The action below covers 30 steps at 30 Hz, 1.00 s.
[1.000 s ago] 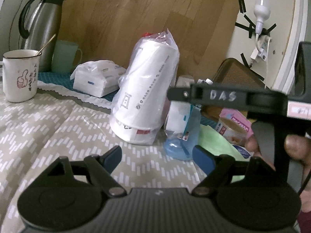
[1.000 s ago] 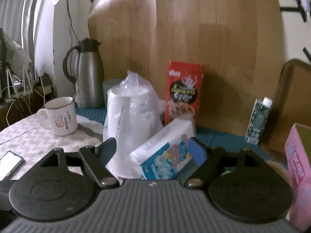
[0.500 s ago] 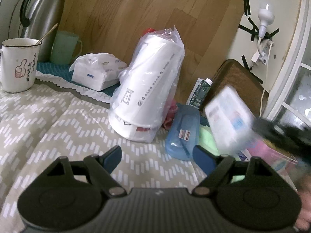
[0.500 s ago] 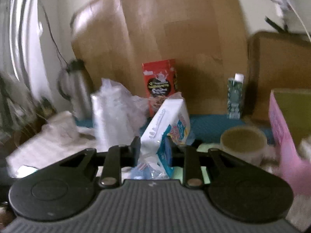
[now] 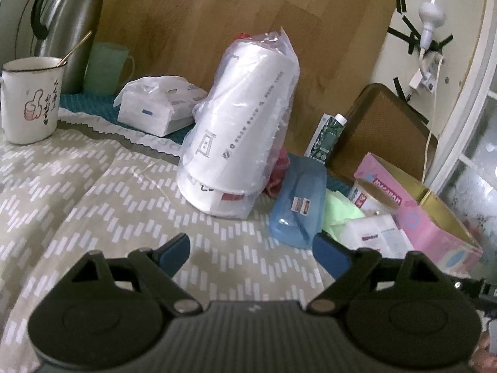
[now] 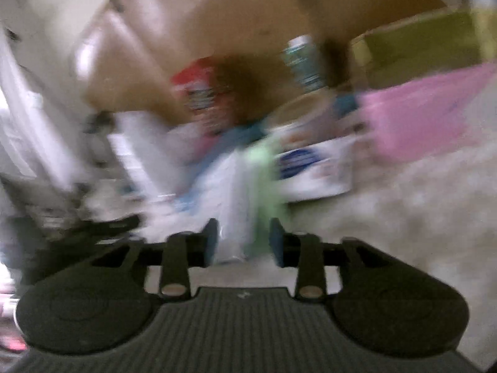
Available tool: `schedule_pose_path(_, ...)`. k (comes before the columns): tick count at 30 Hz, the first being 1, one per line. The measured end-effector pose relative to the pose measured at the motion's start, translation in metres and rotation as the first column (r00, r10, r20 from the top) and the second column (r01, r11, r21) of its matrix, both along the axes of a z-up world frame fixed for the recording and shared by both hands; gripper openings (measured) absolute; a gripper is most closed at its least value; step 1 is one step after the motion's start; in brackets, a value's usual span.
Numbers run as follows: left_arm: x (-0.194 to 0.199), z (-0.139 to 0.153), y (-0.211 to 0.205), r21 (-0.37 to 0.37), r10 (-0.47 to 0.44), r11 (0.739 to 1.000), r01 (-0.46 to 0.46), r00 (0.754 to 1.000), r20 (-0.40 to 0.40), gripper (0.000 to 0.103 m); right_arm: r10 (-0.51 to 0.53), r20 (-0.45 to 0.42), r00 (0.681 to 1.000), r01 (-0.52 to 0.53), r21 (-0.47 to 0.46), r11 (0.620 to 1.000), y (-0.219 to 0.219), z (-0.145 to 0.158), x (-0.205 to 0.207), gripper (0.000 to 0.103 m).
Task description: Organize soft objects
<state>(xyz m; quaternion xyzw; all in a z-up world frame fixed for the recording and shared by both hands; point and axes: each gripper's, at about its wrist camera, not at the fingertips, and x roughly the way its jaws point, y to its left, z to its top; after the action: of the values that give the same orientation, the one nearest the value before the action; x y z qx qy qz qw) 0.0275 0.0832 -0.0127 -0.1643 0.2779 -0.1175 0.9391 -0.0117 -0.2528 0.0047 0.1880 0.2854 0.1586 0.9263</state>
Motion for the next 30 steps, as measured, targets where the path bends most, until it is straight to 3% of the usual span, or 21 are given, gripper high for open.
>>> schedule_pose_path(4, 0.0, 0.0, -0.004, 0.025, -0.005, 1.0, 0.005, 1.0, -0.002, 0.089, 0.005, 0.033, 0.999, -0.005, 0.008, 1.0, -0.005, 0.0, -0.007, 0.058)
schedule_pose_path(10, 0.003, 0.0, -0.005, 0.04, -0.001, 0.999, 0.002, 1.0, -0.021, 0.089, 0.08, 0.143, 0.986, -0.059, -0.147, 0.987, 0.007, 0.005, -0.022, 0.062)
schedule_pose_path(17, 0.004, 0.002, -0.006, 0.049, -0.018, 0.999, 0.02, 0.999, -0.042, 0.089, 0.183, 0.187, 0.965, -0.127, -0.277, 0.952, 0.023, 0.001, -0.026, 0.068)
schedule_pose_path(23, -0.003, 0.008, -0.024, -0.018, -0.15, 0.989, 0.149, 0.986, -0.069, 0.089, 0.242, 0.195, 0.95, -0.157, -0.372, 0.915, 0.033, -0.003, -0.031, 0.071)
schedule_pose_path(30, 0.0, 0.019, -0.066, -0.026, -0.284, 0.959, 0.283, 0.956, -0.072, 0.087, 0.313, 0.175, 0.934, -0.199, -0.472, 0.859, 0.045, -0.007, -0.021, 0.072)
